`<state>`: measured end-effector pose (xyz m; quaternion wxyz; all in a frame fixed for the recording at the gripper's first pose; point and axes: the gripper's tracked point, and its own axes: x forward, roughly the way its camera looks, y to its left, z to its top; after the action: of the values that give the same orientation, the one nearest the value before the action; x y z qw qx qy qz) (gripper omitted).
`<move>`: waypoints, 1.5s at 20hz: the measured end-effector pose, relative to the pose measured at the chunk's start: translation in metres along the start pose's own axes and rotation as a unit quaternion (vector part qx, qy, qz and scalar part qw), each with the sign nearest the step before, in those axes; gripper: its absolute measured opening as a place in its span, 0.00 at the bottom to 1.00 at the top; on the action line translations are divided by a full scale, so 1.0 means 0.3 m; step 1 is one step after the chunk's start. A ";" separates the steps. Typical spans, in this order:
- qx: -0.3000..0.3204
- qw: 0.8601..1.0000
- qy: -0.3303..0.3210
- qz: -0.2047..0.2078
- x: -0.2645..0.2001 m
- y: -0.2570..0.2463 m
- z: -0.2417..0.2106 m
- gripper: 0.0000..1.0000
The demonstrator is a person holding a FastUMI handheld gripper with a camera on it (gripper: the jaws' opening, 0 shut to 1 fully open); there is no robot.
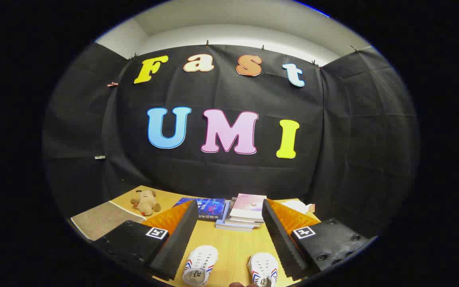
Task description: Open the storage box then place both shoes into the box .Put the left shoe in first, then the right shoe, with the right side of both shoes facing outward in a uniform manner.
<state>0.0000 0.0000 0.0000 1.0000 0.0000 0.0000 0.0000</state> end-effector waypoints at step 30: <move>0.089 0.985 0.133 0.062 -0.045 0.264 -0.193 0.98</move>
<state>-0.0135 0.0793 -0.0578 0.9852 0.0887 0.1330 0.0621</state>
